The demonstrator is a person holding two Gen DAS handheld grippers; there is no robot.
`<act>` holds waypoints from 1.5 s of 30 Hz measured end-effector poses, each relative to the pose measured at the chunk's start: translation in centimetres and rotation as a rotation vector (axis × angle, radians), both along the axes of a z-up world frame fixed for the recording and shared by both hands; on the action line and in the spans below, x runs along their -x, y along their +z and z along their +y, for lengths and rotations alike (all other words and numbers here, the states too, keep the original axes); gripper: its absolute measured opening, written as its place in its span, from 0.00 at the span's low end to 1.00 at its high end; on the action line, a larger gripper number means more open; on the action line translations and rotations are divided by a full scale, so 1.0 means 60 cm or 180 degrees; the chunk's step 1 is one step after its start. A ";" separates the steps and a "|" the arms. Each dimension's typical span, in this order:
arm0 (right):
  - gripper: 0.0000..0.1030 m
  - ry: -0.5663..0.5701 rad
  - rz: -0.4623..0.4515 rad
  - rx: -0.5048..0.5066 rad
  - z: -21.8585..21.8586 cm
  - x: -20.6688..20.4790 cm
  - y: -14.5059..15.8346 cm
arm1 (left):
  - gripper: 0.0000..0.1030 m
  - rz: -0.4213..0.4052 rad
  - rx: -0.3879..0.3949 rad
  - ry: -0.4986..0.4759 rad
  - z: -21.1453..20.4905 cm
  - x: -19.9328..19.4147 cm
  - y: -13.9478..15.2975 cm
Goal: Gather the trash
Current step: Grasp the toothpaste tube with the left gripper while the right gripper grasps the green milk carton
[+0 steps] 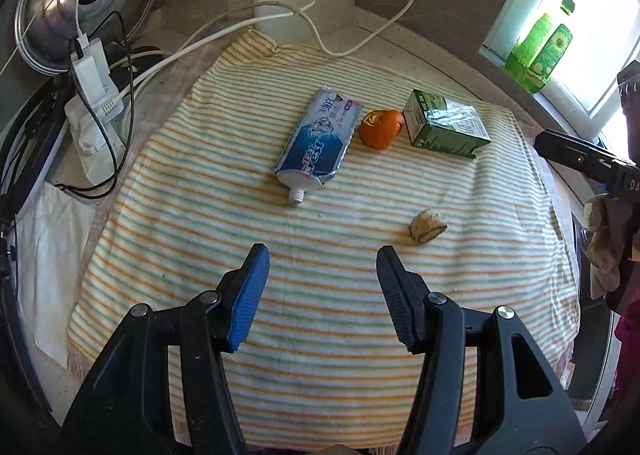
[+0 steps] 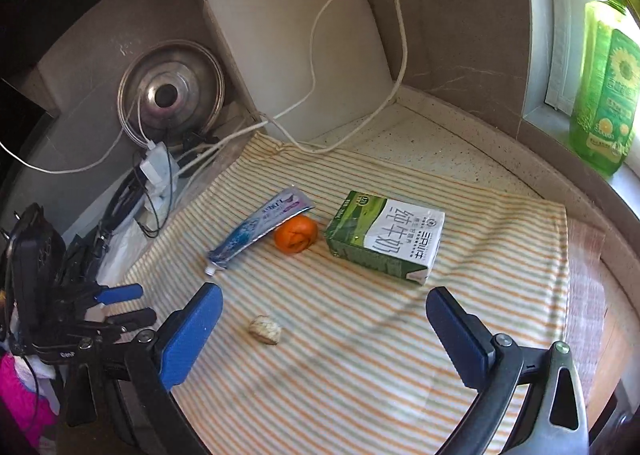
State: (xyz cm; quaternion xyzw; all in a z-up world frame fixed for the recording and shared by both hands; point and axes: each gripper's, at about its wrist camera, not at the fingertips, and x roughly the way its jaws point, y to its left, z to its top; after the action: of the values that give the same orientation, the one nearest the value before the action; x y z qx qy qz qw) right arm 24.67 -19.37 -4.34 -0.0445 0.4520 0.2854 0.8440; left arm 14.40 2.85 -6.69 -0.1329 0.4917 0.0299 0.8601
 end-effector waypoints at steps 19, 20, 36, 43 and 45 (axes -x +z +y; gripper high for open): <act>1.00 0.0901 -0.0168 0.1158 0.070 -0.143 -0.081 | 0.56 0.0449 -0.0248 0.0112 -0.007 -0.159 -0.075; 1.00 0.0960 -0.0159 0.1171 0.074 -0.147 -0.084 | 0.56 0.0476 -0.0272 0.0116 -0.005 -0.163 -0.079; 0.97 0.1516 -0.0203 0.1670 0.120 -0.173 -0.158 | 0.61 0.0650 -0.0353 0.0054 0.014 -0.224 -0.111; 0.83 0.1534 -0.0181 0.1705 0.123 -0.167 -0.164 | 0.49 0.0570 -0.0389 -0.0120 0.002 -0.234 -0.106; 0.78 0.1476 -0.0164 0.1649 0.121 -0.165 -0.158 | 0.49 0.0544 -0.0364 -0.0109 0.002 -0.229 -0.104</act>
State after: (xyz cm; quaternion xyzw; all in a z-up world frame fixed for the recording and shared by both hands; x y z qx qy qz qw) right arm 34.56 -12.12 -13.81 -0.3659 0.4658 0.3441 0.7285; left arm 28.13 2.98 -12.96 -0.0722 0.5630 0.0544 0.8215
